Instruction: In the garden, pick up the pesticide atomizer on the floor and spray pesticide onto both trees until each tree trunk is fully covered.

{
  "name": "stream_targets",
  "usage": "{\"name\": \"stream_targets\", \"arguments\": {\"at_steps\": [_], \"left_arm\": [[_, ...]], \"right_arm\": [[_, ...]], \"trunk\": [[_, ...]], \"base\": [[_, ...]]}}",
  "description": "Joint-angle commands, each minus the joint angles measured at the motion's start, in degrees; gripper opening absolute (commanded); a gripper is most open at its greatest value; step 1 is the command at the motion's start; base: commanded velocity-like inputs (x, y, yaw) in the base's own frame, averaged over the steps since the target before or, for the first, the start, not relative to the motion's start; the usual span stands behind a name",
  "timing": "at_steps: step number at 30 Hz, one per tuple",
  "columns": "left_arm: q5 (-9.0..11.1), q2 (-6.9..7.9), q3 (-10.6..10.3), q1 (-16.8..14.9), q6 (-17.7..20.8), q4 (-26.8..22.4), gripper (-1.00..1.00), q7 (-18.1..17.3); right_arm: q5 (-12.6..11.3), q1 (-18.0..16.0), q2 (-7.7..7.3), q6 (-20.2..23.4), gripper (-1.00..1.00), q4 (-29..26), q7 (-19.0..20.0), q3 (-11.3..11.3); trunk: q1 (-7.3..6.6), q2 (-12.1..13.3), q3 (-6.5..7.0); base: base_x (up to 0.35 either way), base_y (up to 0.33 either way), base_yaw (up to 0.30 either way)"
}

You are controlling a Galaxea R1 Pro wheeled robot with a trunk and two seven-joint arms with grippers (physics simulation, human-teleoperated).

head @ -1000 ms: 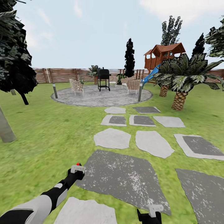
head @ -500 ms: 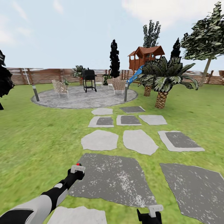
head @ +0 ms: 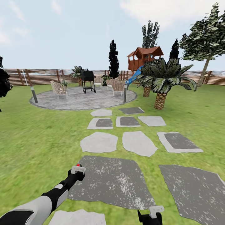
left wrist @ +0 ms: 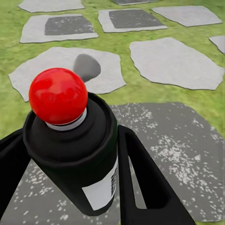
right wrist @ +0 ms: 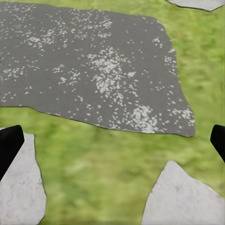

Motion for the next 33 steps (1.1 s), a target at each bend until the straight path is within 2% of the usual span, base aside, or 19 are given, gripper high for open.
{"name": "stream_targets", "arguments": {"at_steps": [1,8,33], "left_arm": [[0.09,0.02,-0.21,-0.04,-0.21,0.04,-1.00,-0.10],[0.07,0.02,-0.21,-0.04,-0.21,0.05,-1.00,-0.10],[0.10,0.02,-0.21,-0.05,-0.21,0.05,-1.00,-0.06]], "right_arm": [[0.54,-0.03,0.03,-0.14,1.00,0.03,0.14,-0.29],[0.54,-0.03,0.03,-0.14,1.00,0.03,0.14,-0.31],[0.54,-0.02,0.03,-0.14,1.00,0.78,0.14,-0.26]], "trunk": [[-0.23,0.39,0.13],[-1.77,3.20,1.38],[-7.26,13.22,5.87]], "base": [[0.000,0.000,-0.001],[0.000,0.000,-0.138],[0.000,0.000,-0.295]]}}
